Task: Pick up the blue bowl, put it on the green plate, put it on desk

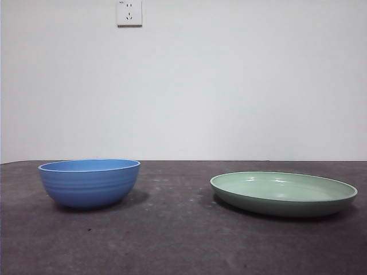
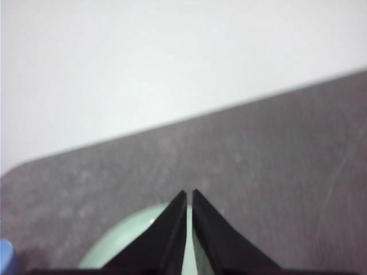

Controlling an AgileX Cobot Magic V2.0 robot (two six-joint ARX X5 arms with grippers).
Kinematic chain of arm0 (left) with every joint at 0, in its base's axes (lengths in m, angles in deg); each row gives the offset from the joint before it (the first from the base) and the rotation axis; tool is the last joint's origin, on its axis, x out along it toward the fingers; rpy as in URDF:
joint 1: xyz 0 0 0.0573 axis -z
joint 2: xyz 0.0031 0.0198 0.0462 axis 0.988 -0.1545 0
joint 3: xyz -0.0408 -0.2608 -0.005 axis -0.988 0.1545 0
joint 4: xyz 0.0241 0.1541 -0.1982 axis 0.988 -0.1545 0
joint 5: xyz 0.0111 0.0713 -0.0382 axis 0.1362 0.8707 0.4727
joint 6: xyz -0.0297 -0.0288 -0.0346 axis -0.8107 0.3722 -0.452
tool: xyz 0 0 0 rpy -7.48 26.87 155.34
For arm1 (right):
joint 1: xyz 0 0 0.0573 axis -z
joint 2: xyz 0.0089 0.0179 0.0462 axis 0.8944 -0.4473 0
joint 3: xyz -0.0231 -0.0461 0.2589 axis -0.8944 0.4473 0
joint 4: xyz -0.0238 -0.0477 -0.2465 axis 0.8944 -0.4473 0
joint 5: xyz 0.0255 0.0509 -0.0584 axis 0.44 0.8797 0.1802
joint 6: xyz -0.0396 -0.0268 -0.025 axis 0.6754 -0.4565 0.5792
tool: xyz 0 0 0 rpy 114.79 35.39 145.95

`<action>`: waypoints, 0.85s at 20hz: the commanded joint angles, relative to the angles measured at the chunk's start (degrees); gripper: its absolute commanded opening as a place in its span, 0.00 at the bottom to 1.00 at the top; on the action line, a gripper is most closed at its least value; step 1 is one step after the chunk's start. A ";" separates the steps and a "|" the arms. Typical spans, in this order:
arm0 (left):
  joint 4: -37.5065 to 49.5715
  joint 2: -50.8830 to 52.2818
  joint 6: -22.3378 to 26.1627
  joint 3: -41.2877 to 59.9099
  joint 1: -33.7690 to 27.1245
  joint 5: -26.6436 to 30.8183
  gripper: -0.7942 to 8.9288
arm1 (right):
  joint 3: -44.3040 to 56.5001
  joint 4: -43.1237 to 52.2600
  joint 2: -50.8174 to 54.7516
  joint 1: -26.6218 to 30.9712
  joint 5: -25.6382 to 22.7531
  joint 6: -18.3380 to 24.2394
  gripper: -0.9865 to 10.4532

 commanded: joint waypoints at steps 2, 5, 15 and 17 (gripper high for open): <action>-2.12 -2.91 1.55 -5.66 -0.11 -0.31 0.09 | -6.03 -2.19 -2.73 0.09 -0.28 1.84 0.09; -5.44 -6.45 4.70 -10.49 -0.11 -1.86 0.09 | -11.17 -5.90 -6.43 0.09 -0.24 4.72 0.09; -19.12 -23.67 16.37 -25.75 -0.11 -14.12 0.09 | -28.50 -24.55 -24.24 0.07 8.28 15.47 0.09; -22.14 -26.91 18.40 -28.15 -0.09 -16.59 0.09 | -31.52 -29.03 -27.61 0.07 10.36 17.70 0.09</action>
